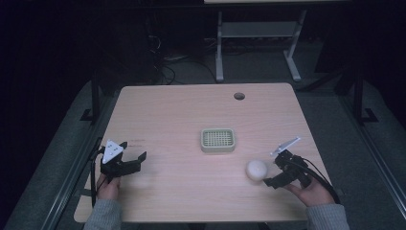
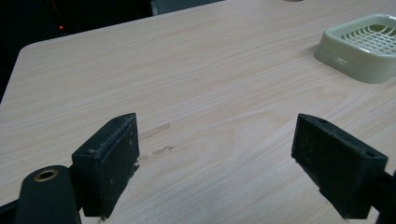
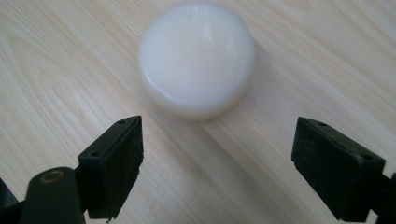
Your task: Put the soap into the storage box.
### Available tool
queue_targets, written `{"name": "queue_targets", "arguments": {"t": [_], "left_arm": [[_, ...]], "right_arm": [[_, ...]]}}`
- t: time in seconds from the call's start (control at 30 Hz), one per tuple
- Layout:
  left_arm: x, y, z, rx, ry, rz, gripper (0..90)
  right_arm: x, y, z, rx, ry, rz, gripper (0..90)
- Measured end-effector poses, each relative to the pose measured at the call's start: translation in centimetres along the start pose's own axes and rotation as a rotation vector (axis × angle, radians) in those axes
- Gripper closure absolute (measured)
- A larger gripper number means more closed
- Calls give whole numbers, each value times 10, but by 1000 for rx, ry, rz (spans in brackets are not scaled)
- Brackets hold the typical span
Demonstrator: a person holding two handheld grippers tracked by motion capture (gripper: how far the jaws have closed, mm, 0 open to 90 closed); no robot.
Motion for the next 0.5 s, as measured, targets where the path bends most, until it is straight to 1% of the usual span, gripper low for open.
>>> {"name": "queue_targets", "arguments": {"t": [0.07, 0.1, 0.13, 0.17, 0.2, 0.23, 0.27, 0.43, 0.5], "left_arm": [[0, 0, 0, -3, 3, -1, 148], [1, 0, 0, -5, 1, -1, 148], [1, 0, 0, -5, 1, -1, 148], [1, 0, 0, -5, 3, -1, 149], [2, 1, 0, -6, 5, 0, 149], [2, 1, 0, -3, 1, 3, 148], [2, 1, 0, -3, 2, 2, 148], [2, 1, 1, -11, 6, 1, 148], [3, 1, 1, -12, 8, 0, 148]], "right_arm": [[2, -1, 8, 9, 12, 7, 158], [2, -4, 15, 23, 30, 7, 158], [2, -4, 15, 23, 30, 7, 158], [3, -7, 21, 38, 46, 13, 156], [3, -7, 21, 38, 46, 13, 156], [4, -10, 26, 44, 49, 13, 156], [4, -10, 26, 44, 49, 13, 156], [4, -20, 35, 86, 67, 22, 156], [4, -21, 36, 92, 68, 23, 156]]}}
Point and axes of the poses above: each handheld gripper's, and its own axes: y roughly backward along the jaws, z roughly out of its top, x roughly to its left, the point moved 6 cm from there along -y, roughly forward along the jaws, and after that the axes turned 10 degrees about y, right-handed, at the moved point
